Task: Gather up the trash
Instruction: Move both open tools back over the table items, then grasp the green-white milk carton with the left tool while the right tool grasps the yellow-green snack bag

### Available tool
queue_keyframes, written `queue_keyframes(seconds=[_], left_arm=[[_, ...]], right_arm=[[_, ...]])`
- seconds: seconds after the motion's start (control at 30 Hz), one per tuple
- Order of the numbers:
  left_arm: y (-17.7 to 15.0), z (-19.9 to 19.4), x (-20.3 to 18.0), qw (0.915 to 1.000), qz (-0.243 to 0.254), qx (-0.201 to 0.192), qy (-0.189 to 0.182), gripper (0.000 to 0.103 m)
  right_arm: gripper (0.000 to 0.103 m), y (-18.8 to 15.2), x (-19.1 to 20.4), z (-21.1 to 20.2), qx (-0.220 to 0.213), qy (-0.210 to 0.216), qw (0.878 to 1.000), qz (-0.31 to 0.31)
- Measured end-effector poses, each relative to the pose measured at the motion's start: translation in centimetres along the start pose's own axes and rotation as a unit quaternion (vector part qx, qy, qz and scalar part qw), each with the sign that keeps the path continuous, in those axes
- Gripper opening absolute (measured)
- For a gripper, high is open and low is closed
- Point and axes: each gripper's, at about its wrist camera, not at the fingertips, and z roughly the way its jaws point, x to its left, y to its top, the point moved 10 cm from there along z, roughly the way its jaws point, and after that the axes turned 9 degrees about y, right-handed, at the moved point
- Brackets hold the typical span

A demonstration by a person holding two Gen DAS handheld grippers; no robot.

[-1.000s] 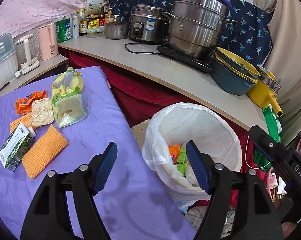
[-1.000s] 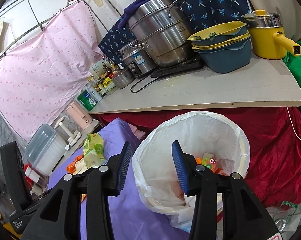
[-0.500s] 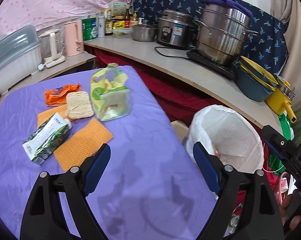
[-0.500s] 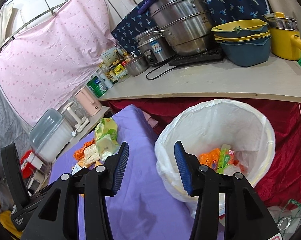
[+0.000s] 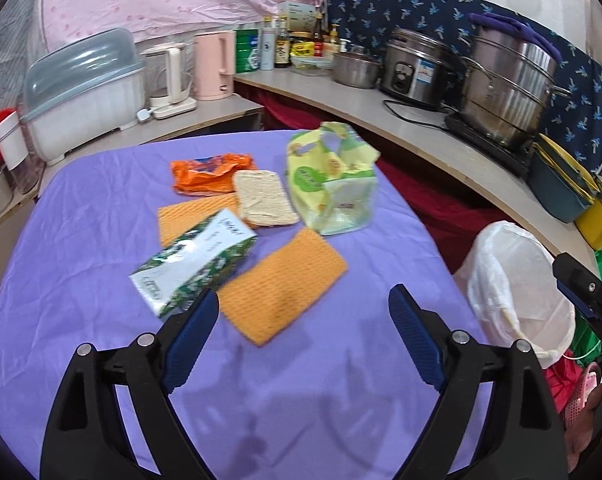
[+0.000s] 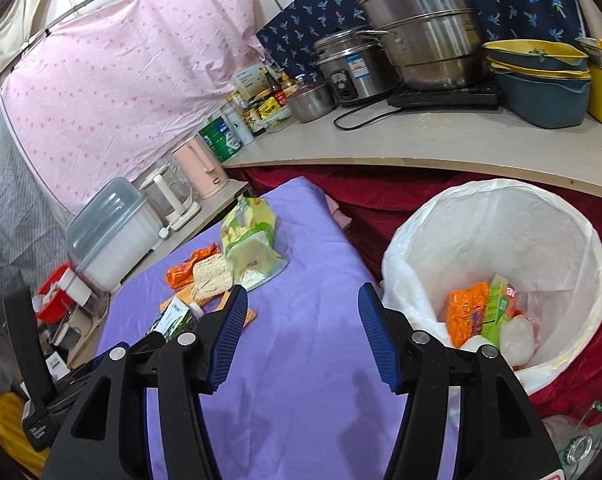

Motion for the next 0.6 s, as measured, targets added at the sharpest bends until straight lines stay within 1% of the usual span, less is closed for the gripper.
queue_keyframes(seconds=[0.2,0.37,0.4,0.5,0.6], left_arm=[[-0.4,1.3,4.6,0.9996,-0.020,0.009,0.021,0.084],[-0.8,2.5,8.2,0.9987,-0.021,0.009,0.046,0.089],[-0.8,2.7,8.7,0.9986,-0.021,0.010,0.048,0.090],[-0.9,3.7,10.3,0.9982,-0.017,0.012,0.057,0.091],[-1.1,4.7,11.0,0.9983,-0.009,0.018,0.055,0.091]], right_arm=[[0.057,-1.2,2.0,2.8,0.024,0.005,1.000,-0.013],[0.059,-1.9,3.7,5.3,0.040,0.007,0.999,-0.024],[0.060,-2.0,3.9,5.6,0.042,0.008,0.999,-0.025],[0.061,-2.2,4.8,7.2,0.049,0.009,0.998,-0.032],[0.061,-2.3,5.6,8.6,0.055,0.008,0.998,-0.038]])
